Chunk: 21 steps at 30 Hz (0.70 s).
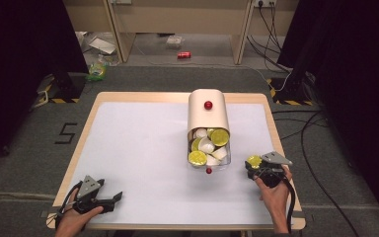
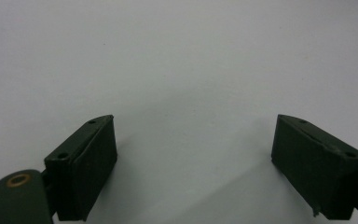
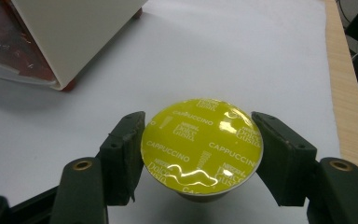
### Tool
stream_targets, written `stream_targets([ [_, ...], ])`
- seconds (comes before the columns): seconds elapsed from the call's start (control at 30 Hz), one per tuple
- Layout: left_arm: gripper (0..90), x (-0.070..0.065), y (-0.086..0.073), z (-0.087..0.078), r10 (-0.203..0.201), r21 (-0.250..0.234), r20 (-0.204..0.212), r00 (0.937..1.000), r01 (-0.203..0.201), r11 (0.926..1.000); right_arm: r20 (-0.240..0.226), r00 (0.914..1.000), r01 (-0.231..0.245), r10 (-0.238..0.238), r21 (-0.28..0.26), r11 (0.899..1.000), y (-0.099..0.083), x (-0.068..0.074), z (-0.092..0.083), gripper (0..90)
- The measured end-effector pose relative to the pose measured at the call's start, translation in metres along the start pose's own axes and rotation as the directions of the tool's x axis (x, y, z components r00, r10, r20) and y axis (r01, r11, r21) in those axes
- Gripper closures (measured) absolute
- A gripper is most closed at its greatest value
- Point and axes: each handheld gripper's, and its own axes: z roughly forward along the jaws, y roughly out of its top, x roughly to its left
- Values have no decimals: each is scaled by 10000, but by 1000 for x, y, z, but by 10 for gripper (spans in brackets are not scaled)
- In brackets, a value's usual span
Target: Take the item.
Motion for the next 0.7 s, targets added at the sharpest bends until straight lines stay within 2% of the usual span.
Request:
stream_targets([
  [0.3, 133, 0, 0, 0, 2, -1, -1, 10000, -2, 10000, -28, 9999, -105, 106, 193, 9998, -2, 0, 2, 380],
  [0.7, 133, 0, 0, 0, 2, 1, 3, 10000, -2, 10000, -71, 10000, 28, -24, 460, 9989, -5, -1, 5, 379],
])
